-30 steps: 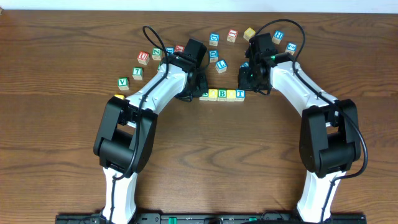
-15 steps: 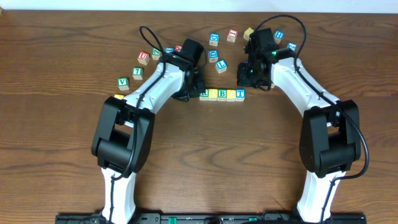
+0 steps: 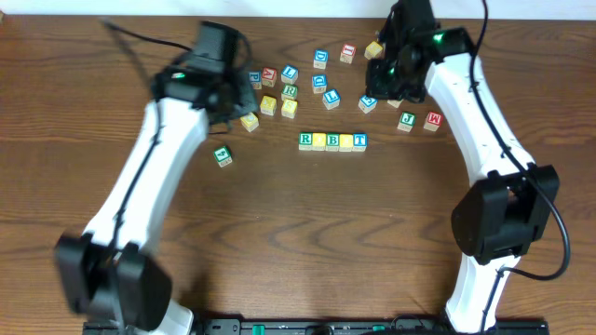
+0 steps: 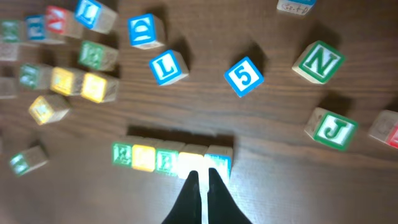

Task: Spell out ROBOT

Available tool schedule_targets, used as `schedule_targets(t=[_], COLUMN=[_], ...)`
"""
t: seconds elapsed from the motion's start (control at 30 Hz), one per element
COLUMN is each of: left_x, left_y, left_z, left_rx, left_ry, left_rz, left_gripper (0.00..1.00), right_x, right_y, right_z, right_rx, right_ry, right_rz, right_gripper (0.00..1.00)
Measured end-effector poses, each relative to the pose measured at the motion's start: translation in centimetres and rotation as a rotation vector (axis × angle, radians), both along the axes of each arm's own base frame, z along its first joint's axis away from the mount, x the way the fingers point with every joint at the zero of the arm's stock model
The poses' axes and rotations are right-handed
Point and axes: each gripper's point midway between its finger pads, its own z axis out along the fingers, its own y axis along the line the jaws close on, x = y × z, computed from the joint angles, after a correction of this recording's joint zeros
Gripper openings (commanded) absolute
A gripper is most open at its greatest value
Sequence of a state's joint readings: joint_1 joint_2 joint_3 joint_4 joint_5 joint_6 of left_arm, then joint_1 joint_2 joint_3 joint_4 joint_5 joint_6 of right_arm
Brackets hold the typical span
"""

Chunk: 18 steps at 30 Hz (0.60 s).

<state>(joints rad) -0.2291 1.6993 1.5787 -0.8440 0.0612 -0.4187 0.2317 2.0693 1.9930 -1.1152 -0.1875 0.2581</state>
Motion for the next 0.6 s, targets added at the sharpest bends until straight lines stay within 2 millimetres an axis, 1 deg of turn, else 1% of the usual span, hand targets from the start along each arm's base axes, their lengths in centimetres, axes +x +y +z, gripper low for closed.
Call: schedule_targets(t=[0.03, 0.1, 0.13, 0.17, 0.23, 0.27, 0.4, 0.43, 0.5, 0.53, 0.57, 0.6], left_x=[-0.2, -0.8, -1.1, -1.5, -2.3, -2.7, -3.9, -4.1, -4.4, -4.6, -4.7, -4.7], left_y=[1.0, 3.0, 3.8, 4.9, 6.7, 7.5, 9.8, 10.2, 10.9, 11.0, 11.1, 11.1], left_z=[1.3, 3.3, 4.1, 5.0, 6.4, 7.0, 8.6, 8.7, 8.6, 8.4, 8.3, 8.2], left_rx=[-0.002, -0.005, -0.001, -0.004, -0.005, -0.004, -0.003, -0.001, 0.002, 0.005, 0.006, 0.007], left_ry=[-0.027, -0.067, -0.082, -0.098, -0.127, -0.138, -0.166, -0.165, -0.154, -0.144, -0.139, -0.137], left_rz=[0.021, 0.064, 0.079, 0.108, 0.153, 0.17, 0.229, 0.24, 0.257, 0.26, 0.261, 0.261], left_gripper=[0.28, 0.36, 0.4, 0.48, 0.59, 0.63, 0.89, 0.95, 0.95, 0.95, 0.96, 0.96], right_x=[0.0, -0.1, -0.2, -0.2, -0.2, -0.4, -1.2, -1.6, -2.4, -3.0, -3.6, -4.4], right_y=[0.0, -0.1, -0.2, -0.2, -0.4, -0.5, -1.4, -1.7, -2.5, -3.3, -3.9, -4.8], right_z=[0.9, 2.7, 3.2, 3.9, 5.1, 5.5, 8.0, 9.0, 10.9, 12.4, 13.6, 15.0], right_rx=[0.0, 0.0, 0.0, 0.001, 0.001, 0.0, -0.001, -0.001, -0.007, -0.015, -0.021, -0.031], right_ry=[-0.007, -0.019, -0.024, -0.036, -0.056, -0.063, -0.109, -0.127, -0.164, -0.194, -0.218, -0.247], right_rz=[0.004, 0.01, 0.011, 0.015, 0.022, 0.024, 0.023, 0.023, 0.011, -0.001, -0.015, -0.033], right_gripper=[0.01, 0.01, 0.01, 0.02, 0.03, 0.05, 0.17, 0.22, 0.34, 0.43, 0.58, 0.67])
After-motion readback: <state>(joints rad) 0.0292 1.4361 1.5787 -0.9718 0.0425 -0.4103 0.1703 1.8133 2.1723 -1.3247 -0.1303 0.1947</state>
